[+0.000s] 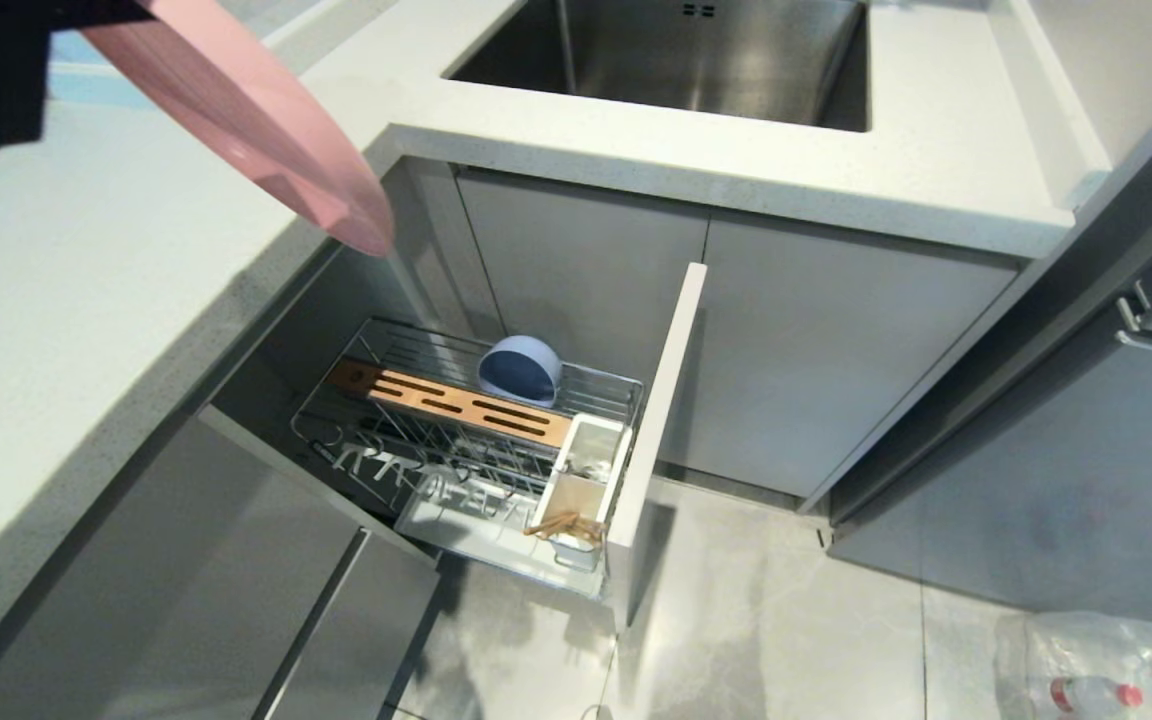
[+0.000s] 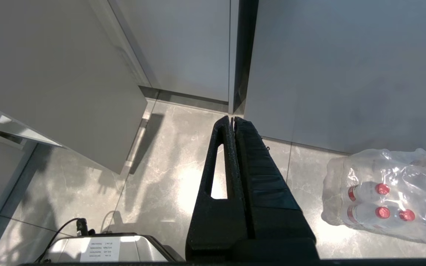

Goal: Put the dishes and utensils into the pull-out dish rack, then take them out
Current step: Take the plate out of the cupboard

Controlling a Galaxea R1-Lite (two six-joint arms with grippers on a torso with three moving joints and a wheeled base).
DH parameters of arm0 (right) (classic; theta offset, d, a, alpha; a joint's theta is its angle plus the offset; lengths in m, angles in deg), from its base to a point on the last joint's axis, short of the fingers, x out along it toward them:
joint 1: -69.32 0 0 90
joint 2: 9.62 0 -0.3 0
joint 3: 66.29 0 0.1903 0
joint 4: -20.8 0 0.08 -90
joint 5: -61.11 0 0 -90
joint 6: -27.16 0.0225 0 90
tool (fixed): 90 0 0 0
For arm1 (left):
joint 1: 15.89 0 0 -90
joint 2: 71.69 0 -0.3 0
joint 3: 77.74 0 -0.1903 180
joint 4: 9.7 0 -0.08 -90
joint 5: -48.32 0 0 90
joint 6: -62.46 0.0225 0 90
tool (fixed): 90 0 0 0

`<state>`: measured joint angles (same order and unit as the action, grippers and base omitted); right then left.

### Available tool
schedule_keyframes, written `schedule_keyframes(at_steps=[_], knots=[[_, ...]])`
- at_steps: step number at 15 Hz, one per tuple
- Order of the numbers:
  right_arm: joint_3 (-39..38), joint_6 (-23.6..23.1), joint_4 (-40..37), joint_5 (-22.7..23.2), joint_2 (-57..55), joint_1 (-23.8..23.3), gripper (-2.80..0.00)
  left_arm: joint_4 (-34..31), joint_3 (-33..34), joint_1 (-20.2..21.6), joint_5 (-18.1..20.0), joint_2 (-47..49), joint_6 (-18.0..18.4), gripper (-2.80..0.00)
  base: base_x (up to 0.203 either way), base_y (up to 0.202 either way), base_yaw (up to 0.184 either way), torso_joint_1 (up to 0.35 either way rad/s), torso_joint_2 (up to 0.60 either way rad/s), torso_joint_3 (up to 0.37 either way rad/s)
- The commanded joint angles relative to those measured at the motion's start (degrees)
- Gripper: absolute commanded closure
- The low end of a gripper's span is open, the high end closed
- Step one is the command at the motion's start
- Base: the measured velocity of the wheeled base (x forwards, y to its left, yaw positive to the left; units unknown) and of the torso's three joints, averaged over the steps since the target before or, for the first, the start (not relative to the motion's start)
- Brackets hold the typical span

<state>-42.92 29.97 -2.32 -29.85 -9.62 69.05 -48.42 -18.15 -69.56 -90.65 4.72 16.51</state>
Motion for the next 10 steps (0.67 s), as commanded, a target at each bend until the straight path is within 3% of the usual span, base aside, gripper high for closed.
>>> schedule_keyframes(at_steps=[1,2,6,8,10], knots=[[0.00,0.01,0.02,0.00,-0.09,0.00,0.00,-0.06,-1.87,0.05,-2.44,-2.08,8.63,0.00,0.000,0.000,0.000,0.000,0.00,0.000],[0.00,0.01,0.02,0.00,-0.09,0.00,0.00,-0.03,-2.73,1.33,-3.80,-2.61,14.58,0.00,0.000,0.000,0.000,0.000,0.00,0.000],[0.00,0.01,0.02,0.00,-0.09,0.00,0.00,-0.43,-4.55,15.01,-3.65,-4.26,26.32,0.00,0.000,0.000,0.000,0.000,0.00,0.000],[0.00,0.01,0.02,0.00,-0.09,0.00,0.00,-1.35,-5.30,23.84,-0.09,-4.94,29.39,0.00,0.000,0.000,0.000,0.000,0.00,0.000],[0.00,0.01,0.02,0.00,-0.09,0.00,0.00,-5.06,-6.16,34.58,6.14,-5.65,30.86,0.00,0.000,0.000,0.000,0.000,0.00,0.000]])
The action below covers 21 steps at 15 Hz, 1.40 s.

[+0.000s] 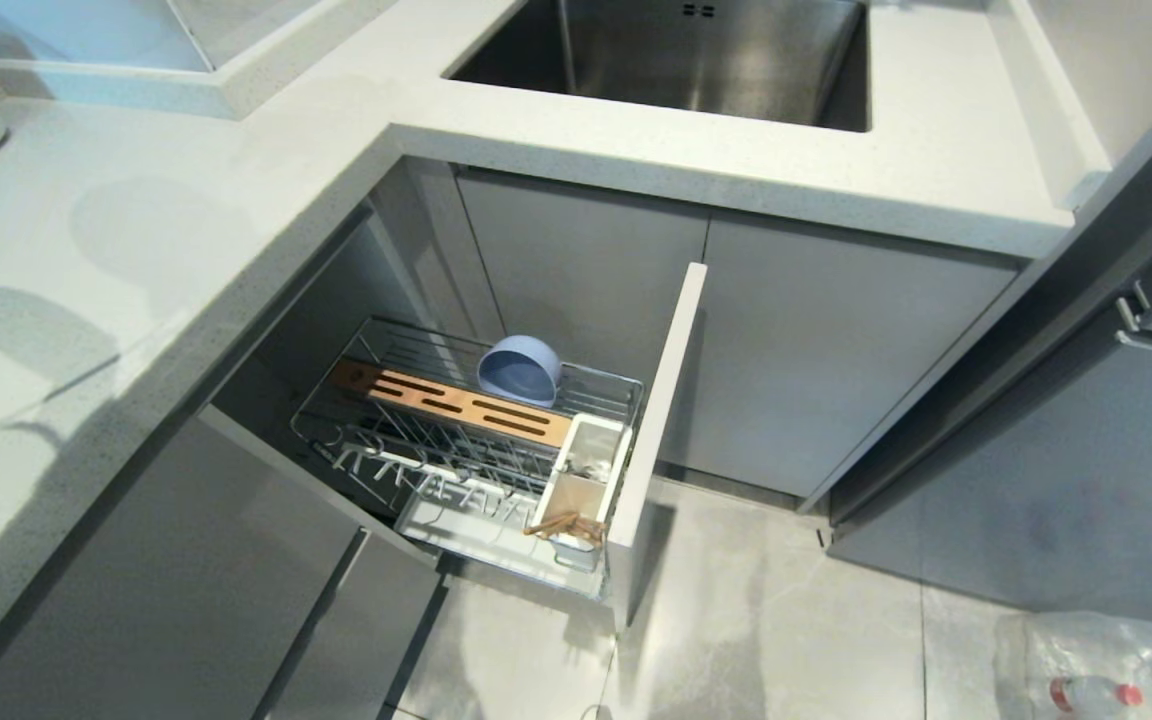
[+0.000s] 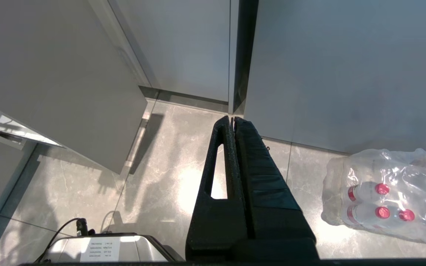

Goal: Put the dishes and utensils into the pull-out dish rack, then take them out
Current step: Take the plate out of the cupboard

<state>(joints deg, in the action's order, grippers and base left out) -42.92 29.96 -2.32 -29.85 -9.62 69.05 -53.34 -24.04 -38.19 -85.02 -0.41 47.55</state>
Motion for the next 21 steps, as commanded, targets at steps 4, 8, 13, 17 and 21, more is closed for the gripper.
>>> schedule_keyframes(at_steps=[4,8,13,17,21], knots=[[0.00,0.02,0.02,0.00,-0.09,0.00,0.00,-12.06,-1.07,22.88,11.75,-0.95,2.34,0.00,0.000,0.000,0.000,0.000,0.00,0.000],[0.00,0.02,0.02,0.00,-0.09,0.00,0.00,-29.72,-1.36,34.63,15.02,1.08,8.39,0.00,0.000,0.000,0.000,0.000,0.00,0.000],[0.00,0.02,0.02,0.00,-0.09,0.00,0.00,-35.38,-6.52,36.73,17.55,9.07,12.61,0.00,0.000,0.000,0.000,0.000,0.00,0.000],[0.00,0.02,0.02,0.00,-0.09,0.00,0.00,-39.93,-8.72,34.54,18.12,15.59,20.40,0.00,0.000,0.000,0.000,0.000,0.00,0.000],[0.00,0.02,0.02,0.00,-0.09,0.00,0.00,-40.81,-9.42,32.65,18.12,19.83,25.03,0.00,0.000,0.000,0.000,0.000,0.00,0.000]])
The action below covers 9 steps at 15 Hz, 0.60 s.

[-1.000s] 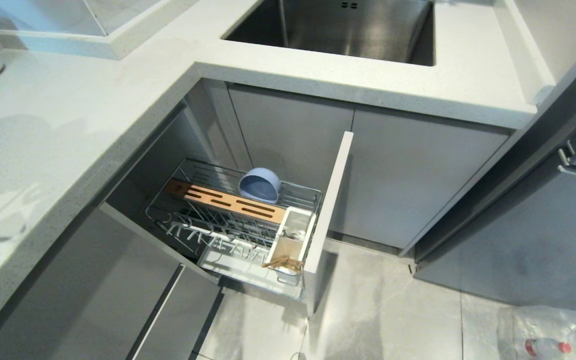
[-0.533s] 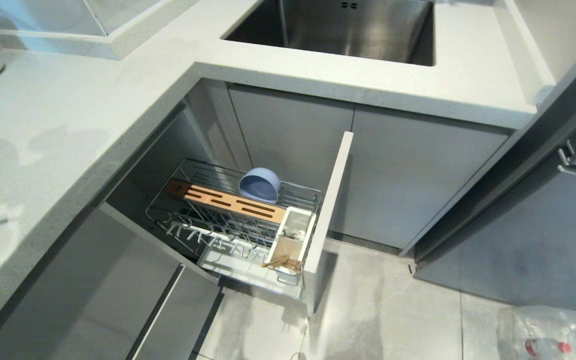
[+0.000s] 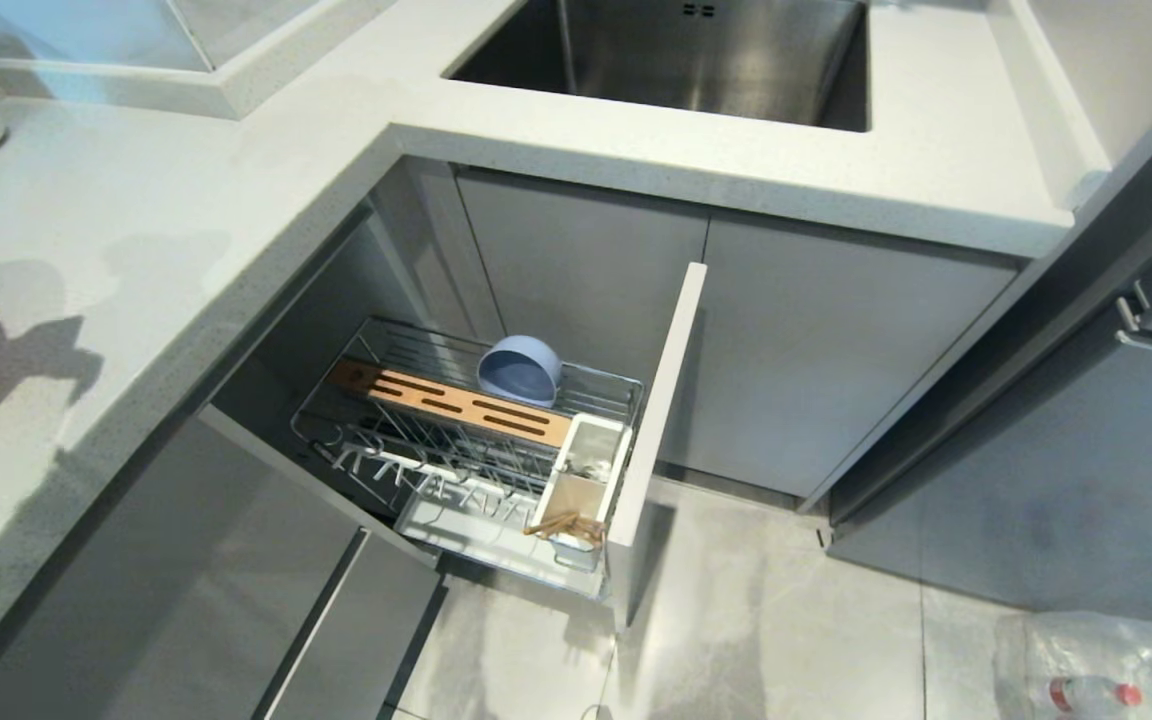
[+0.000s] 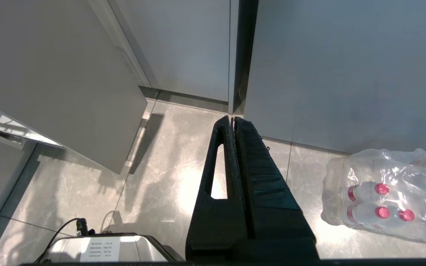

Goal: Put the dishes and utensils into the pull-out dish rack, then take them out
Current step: Take the plate out of the cupboard

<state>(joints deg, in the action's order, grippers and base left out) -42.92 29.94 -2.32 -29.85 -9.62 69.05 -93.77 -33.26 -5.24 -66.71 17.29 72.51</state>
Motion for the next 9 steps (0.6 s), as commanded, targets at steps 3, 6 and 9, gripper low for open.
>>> schedule_keyframes(at_steps=[3,6,9], knots=[[0.00,0.03,0.02,0.00,-0.09,0.00,0.00,0.12,-1.12,-0.50,-0.35,4.48,3.27,0.00,0.000,0.000,0.000,0.000,0.00,0.000],[0.00,0.03,0.02,0.00,-0.09,0.00,0.00,0.36,-1.13,-0.64,-0.29,5.80,3.76,0.00,0.000,0.000,0.000,0.000,0.00,0.000],[0.00,0.03,0.02,0.00,-0.09,0.00,0.00,0.59,-1.18,-1.37,-0.29,6.67,3.79,0.00,0.000,0.000,0.000,0.000,0.00,0.000]])
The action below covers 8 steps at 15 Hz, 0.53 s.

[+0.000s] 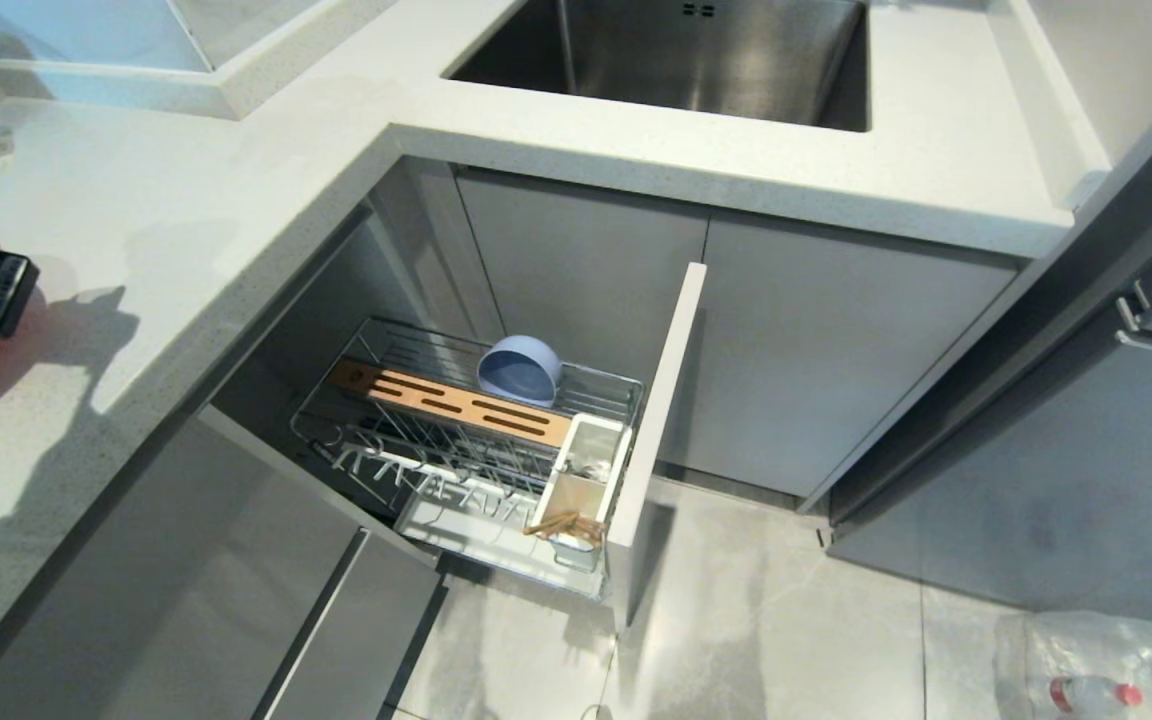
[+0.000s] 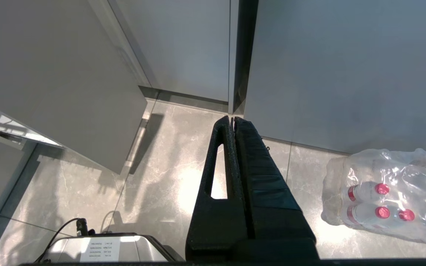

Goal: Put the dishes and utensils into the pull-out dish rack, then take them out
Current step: Take the plate out of the cupboard

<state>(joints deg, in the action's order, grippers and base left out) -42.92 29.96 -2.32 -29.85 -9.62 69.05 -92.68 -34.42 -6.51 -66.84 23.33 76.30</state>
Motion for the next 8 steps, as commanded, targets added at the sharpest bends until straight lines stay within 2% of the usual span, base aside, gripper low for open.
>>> schedule_keyframes(at_steps=[1,8], knots=[[0.00,0.02,0.02,0.00,-0.09,0.00,0.00,0.15,-0.07,-0.44,-0.15,0.89,0.05,0.00,0.000,0.000,0.000,0.000,0.00,0.000],[0.00,0.02,0.02,0.00,-0.09,0.00,0.00,1.60,0.02,-1.74,-0.24,2.63,-0.04,0.00,0.000,0.000,0.000,0.000,0.00,0.000]])
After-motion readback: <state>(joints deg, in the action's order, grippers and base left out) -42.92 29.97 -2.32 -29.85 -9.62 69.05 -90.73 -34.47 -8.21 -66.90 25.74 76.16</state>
